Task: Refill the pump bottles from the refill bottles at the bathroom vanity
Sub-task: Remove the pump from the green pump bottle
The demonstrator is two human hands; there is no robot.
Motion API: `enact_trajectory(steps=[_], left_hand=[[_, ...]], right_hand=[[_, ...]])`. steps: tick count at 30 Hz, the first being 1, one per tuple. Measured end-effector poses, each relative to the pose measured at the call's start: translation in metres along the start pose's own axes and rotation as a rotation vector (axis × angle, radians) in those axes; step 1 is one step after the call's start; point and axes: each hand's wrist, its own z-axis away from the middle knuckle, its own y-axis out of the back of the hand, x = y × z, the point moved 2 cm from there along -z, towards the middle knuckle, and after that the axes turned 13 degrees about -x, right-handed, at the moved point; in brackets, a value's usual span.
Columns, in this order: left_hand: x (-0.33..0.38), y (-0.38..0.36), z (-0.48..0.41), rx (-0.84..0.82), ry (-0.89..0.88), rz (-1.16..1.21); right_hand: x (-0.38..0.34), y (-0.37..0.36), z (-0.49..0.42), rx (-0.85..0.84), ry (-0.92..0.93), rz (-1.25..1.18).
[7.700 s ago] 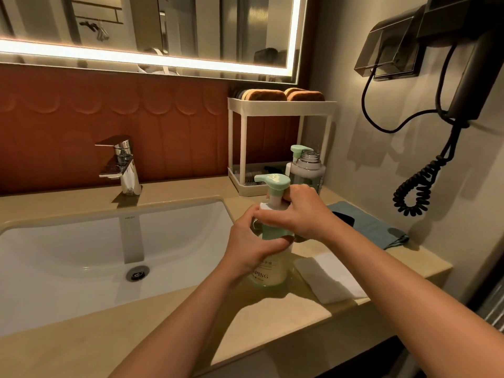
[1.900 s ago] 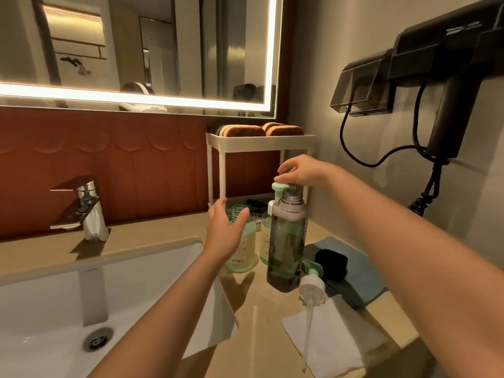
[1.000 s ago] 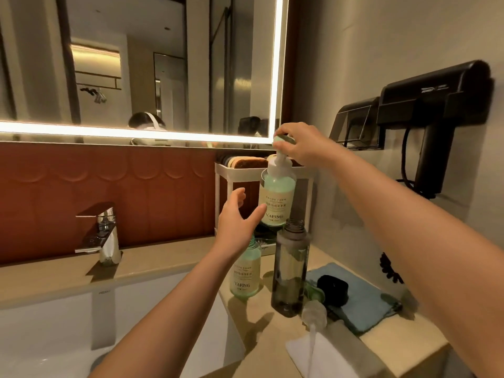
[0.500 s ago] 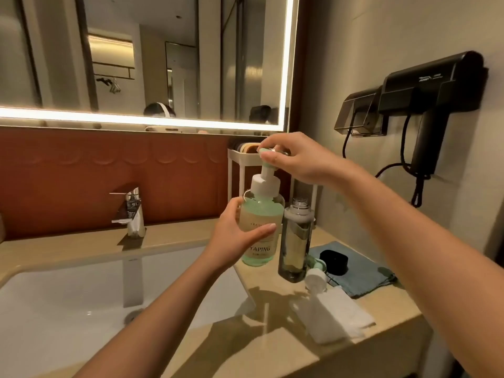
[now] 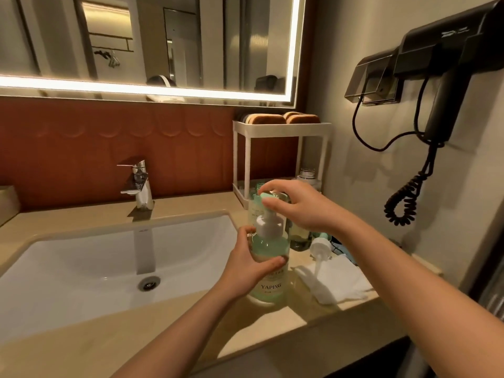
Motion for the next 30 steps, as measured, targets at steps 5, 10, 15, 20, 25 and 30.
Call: enact_trajectory(steps=[5, 10, 15, 20, 25, 30], left_hand=[[-0.004, -0.006, -0.006, 0.018, -0.018, -0.022], [-0.005, -0.008, -0.006, 0.044, -0.036, -0.012], [-0.005, -0.013, -0.005, 0.071, -0.052, 0.001], [-0.008, -0.013, -0.005, 0.083, -0.051, -0.017], [-0.010, -0.009, -0.010, 0.058, -0.060, -0.037], [-0.014, -0.010, -0.011, 0.062, -0.065, -0.033]], right_hand=[[0.010, -0.004, 0.009, 0.013, 0.000, -0.154], [0.033, -0.024, 0.019, 0.088, -0.135, -0.375], [0.033, -0.049, 0.018, 0.169, -0.249, -0.183], [0.026, -0.060, 0.013, 0.407, -0.203, -0.204], [0.026, -0.048, 0.009, 0.251, -0.149, -0.292], [0.033, -0.044, 0.006, 0.154, -0.102, -0.373]])
